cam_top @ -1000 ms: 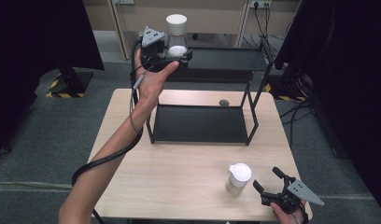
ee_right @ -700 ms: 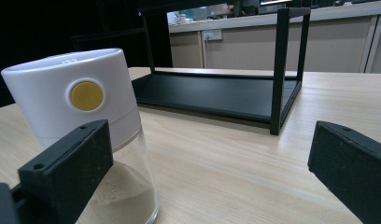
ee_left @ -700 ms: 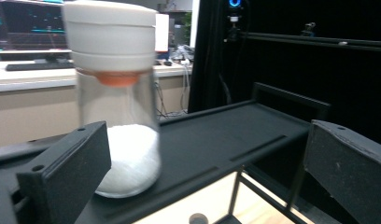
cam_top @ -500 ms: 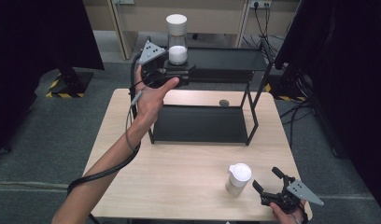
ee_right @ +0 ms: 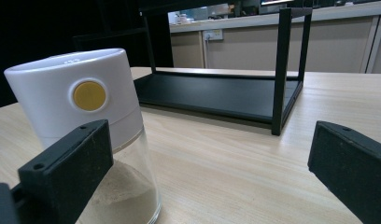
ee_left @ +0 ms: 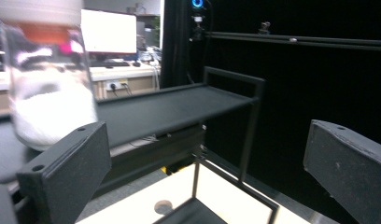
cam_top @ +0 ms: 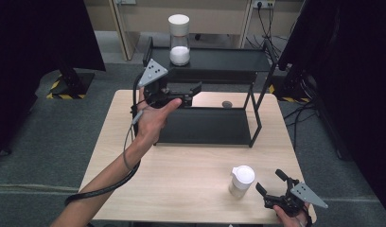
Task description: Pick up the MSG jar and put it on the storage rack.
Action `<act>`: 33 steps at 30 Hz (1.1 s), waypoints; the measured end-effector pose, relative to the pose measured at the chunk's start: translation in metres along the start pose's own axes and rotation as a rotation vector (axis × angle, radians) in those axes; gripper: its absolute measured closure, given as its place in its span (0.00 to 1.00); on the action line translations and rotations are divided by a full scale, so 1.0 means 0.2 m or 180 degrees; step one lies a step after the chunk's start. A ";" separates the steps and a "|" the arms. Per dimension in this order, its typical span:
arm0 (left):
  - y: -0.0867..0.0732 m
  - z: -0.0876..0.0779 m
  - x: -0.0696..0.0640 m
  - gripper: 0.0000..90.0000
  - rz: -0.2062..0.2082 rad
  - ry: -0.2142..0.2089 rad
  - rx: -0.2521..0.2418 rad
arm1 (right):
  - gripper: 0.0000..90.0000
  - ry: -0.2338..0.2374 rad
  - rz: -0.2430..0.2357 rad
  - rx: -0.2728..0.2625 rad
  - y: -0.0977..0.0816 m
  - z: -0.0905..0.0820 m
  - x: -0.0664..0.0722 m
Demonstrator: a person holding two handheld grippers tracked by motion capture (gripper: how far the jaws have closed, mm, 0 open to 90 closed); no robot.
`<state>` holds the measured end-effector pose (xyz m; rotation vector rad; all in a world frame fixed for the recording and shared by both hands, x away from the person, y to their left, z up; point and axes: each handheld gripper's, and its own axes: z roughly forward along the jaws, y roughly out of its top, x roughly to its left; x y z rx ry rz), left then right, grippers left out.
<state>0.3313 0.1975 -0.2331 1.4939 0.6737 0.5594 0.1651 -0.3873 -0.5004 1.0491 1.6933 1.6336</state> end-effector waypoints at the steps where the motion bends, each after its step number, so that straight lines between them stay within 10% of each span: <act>1: -0.02 -0.01 0.00 0.00 -0.0007 -0.0026 -0.0005 | 0.00 -0.0001 -0.0004 -0.0004 0.00 0.00 0.00; 33: -0.54 -0.15 -0.08 0.00 0.0089 -0.0441 0.0029 | 0.00 0.0001 0.0003 0.0004 0.00 0.00 0.00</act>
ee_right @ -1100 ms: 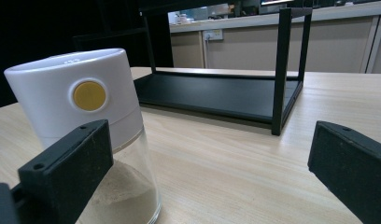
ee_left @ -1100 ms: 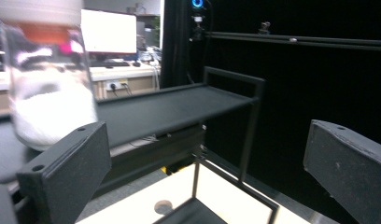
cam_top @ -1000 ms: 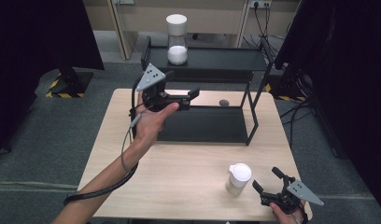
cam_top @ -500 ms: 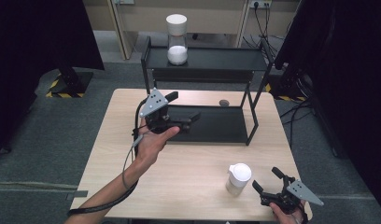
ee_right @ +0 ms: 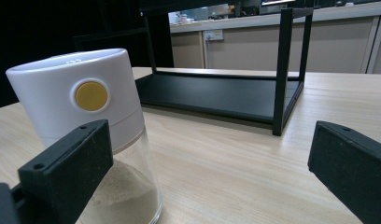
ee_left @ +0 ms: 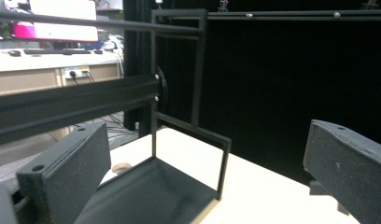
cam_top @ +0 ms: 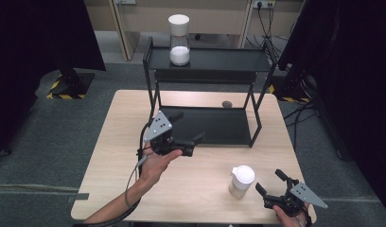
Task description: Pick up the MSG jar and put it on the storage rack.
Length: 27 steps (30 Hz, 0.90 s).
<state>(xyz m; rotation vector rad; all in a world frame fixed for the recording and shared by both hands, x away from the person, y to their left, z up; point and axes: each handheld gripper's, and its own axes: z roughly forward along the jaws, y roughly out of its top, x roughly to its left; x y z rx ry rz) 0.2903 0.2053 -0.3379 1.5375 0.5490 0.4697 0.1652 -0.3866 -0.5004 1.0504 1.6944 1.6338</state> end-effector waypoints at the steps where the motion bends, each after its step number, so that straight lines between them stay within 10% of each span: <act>1: -0.02 -0.01 -0.01 0.00 0.0008 -0.0011 -0.0009 | 0.00 0.0000 -0.0001 0.0000 0.00 0.00 0.00; 27: -0.39 -0.11 -0.10 0.00 -0.0098 -0.0343 0.0072 | 0.00 0.0009 -0.0006 0.0004 0.00 0.00 0.00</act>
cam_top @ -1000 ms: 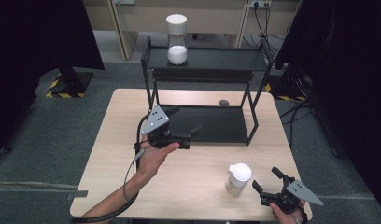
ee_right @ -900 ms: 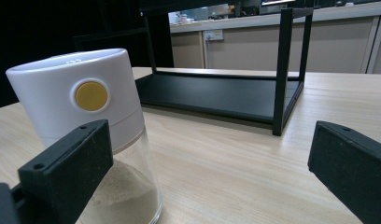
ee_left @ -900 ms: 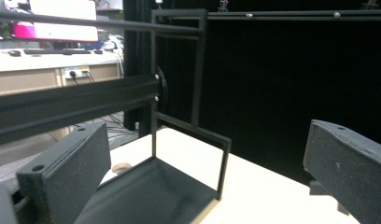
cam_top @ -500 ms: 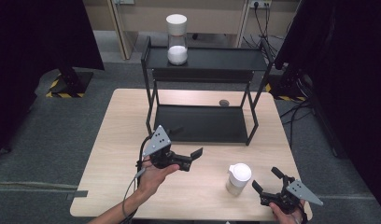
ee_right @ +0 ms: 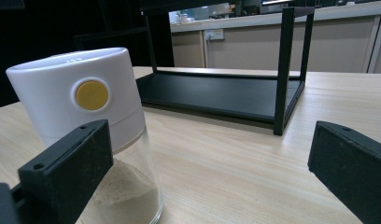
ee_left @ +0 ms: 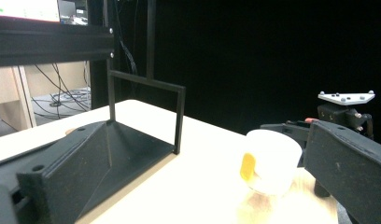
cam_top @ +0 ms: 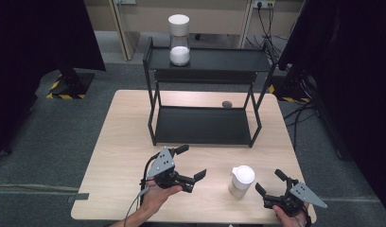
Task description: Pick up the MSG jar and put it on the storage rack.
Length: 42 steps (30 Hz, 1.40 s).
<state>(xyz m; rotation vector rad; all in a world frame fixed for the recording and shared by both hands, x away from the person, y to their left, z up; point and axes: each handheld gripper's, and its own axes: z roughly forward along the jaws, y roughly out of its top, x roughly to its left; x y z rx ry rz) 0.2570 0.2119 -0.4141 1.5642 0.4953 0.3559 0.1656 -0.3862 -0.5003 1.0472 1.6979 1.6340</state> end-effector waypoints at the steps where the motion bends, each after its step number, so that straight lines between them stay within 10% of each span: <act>1: -0.01 0.00 0.00 0.00 0.0002 0.0007 -0.0005 | 0.00 0.0000 0.0001 0.0000 0.00 0.00 0.00; 17: -0.19 -0.05 0.00 0.00 -0.0040 -0.0060 -0.0055 | 0.00 0.0003 -0.0010 0.0003 0.00 0.00 0.00; 42: -0.32 -0.07 -0.03 0.00 0.0233 -0.0077 -0.0062 | 0.00 0.0027 -0.0017 0.0001 0.00 0.00 0.00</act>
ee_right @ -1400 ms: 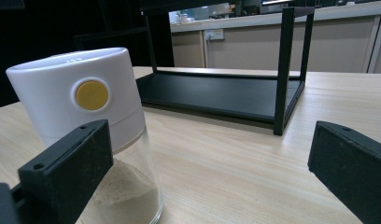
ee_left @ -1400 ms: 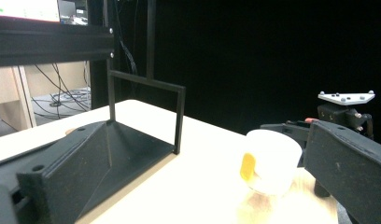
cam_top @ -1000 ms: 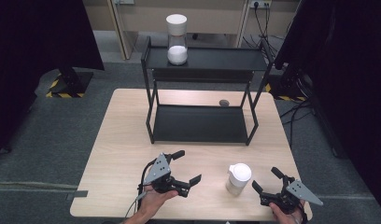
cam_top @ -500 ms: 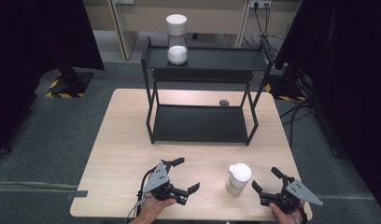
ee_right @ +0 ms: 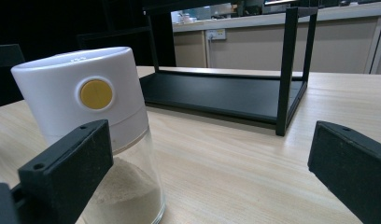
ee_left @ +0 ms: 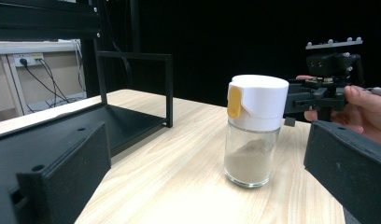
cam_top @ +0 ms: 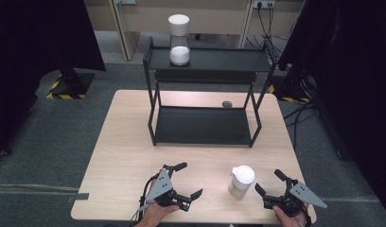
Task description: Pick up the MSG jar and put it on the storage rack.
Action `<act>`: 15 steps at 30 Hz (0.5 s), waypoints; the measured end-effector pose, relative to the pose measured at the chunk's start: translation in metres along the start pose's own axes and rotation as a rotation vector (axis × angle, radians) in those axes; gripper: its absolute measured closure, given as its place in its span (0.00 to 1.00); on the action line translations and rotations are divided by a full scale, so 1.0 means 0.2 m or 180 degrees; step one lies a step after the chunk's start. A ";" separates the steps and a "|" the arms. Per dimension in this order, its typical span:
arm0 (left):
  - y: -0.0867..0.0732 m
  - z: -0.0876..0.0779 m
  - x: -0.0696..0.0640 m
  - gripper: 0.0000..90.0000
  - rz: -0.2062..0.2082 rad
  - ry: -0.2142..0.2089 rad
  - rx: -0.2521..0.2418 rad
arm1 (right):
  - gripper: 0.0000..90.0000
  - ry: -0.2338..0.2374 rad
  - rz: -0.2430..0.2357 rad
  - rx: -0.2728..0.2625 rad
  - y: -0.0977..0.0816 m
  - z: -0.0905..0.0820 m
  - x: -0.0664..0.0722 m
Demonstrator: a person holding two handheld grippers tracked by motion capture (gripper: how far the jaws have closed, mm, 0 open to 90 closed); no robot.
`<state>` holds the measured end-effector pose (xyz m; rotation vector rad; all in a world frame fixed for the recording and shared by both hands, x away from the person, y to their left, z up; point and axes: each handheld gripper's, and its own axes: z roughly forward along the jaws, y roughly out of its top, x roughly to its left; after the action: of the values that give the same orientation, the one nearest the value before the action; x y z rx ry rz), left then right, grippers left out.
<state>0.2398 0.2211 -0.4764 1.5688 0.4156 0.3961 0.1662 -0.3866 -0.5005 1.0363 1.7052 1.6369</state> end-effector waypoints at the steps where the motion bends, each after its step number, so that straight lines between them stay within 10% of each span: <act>1: 0.00 0.00 0.00 0.00 -0.0004 -0.0001 0.0002 | 0.00 0.0003 -0.0001 -0.0002 0.00 0.00 0.00; 15: -0.03 0.01 0.01 0.00 -0.0051 0.0012 0.0006 | 0.00 0.0011 0.0053 -0.0011 -0.01 0.00 -0.01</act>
<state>0.2428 0.2200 -0.4826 1.5658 0.4314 0.3864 0.1671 -0.3888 -0.5023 1.0496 1.6998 1.6524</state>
